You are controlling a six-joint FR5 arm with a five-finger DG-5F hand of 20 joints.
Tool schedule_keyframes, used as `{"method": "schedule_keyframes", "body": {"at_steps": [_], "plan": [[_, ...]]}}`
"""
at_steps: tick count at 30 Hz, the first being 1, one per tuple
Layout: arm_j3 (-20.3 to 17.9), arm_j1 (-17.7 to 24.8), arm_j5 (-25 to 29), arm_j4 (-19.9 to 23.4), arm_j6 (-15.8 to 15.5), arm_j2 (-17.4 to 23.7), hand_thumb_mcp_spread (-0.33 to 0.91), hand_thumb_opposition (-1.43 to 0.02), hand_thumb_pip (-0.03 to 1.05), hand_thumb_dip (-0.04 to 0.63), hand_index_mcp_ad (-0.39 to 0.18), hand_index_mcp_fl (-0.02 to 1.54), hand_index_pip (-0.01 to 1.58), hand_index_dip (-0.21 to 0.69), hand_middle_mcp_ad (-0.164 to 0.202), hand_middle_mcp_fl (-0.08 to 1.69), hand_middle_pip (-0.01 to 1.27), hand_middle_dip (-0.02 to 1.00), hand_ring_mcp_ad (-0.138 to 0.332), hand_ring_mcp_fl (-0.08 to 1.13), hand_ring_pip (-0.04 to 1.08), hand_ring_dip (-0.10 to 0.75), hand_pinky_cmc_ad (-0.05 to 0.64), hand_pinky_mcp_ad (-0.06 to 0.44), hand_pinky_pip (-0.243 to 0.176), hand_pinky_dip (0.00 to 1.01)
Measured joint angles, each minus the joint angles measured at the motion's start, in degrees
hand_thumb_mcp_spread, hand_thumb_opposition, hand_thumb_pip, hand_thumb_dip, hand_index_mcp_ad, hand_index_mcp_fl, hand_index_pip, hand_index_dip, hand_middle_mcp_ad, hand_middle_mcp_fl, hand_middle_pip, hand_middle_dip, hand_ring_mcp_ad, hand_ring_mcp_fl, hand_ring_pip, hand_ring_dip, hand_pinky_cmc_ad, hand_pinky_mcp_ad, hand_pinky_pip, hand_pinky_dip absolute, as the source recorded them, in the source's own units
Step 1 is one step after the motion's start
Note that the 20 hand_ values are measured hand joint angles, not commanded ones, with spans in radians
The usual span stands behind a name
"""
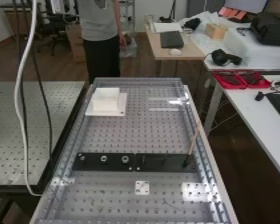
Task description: Grab the pcb board and place it in the clear container
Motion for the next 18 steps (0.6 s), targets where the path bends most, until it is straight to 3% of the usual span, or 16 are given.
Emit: {"method": "schedule_keyframes", "body": {"at_steps": [18], "plan": [[0.08, 0.11, 0.12, -0.12, 0.0, 0.02, 0.15, -0.7, 0.09, 0.021, 0.101, 0.03, 0.09, -0.063, 0.134, 0.02, 0.15, 0.01, 0.248, 0.08, 0.09, -0.063, 0.344, 0.234, -0.096, 0.14]]}}
